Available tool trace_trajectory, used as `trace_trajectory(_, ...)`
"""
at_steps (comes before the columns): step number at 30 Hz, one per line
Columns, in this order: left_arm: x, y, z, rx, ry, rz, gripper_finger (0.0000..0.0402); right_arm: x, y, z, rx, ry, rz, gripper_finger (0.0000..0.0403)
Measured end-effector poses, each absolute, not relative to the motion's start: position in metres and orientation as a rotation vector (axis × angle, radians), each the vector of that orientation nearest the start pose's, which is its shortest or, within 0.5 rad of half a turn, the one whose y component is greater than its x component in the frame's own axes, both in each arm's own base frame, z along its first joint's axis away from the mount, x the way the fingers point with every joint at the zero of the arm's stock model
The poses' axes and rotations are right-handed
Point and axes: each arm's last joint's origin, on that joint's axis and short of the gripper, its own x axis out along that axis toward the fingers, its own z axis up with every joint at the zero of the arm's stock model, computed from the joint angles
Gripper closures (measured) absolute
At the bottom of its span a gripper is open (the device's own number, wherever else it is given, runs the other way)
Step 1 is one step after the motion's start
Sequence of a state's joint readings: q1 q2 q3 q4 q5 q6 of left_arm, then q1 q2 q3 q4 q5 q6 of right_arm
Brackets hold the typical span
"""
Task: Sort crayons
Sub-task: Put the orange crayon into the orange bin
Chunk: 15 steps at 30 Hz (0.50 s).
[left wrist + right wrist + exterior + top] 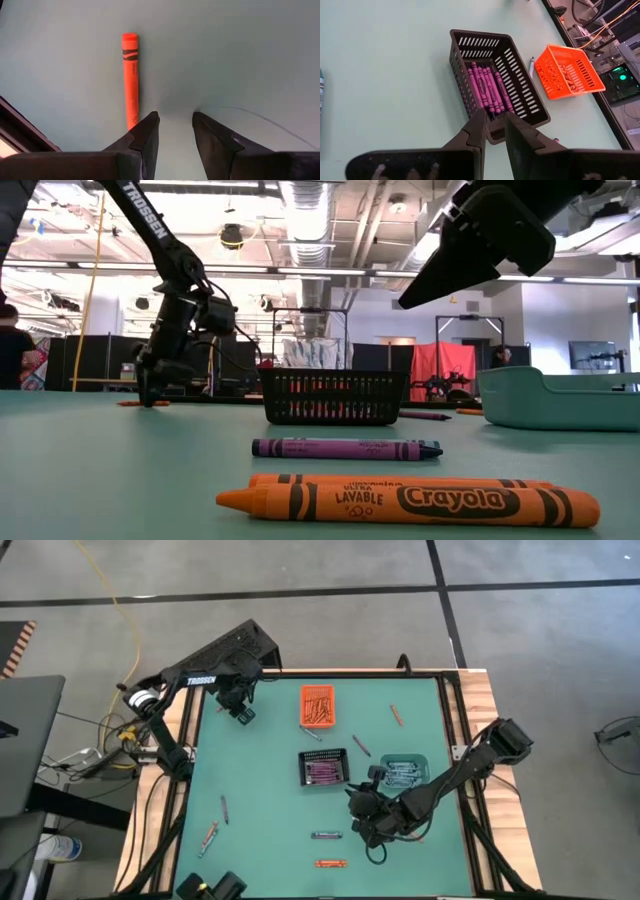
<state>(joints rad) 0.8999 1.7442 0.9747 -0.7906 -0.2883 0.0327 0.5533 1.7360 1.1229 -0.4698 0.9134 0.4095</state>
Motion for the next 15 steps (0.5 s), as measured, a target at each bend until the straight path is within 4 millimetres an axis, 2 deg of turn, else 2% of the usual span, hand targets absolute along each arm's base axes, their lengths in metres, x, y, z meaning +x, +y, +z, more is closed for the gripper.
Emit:
trace_trajectory(7, 0.172, 0.226, 0.146, -0.450, 1.555, 0.892, 0.0288, 0.300, 0.158, 0.197, -0.345, 0.712, -0.473, 0.0331)
trace_trajectory(12, 0.168, 0.235, 0.153, -0.448, 1.516, 1.100, 0.0288, 0.300, 0.158, 0.196, -0.344, 0.713, -0.475, 0.0331)
trace_trajectory(15, 0.169, 0.238, 0.156, -0.484, 1.491, 1.076, 0.0288, 0.301, 0.157, 0.197, -0.343, 0.714, -0.478, 0.0331)
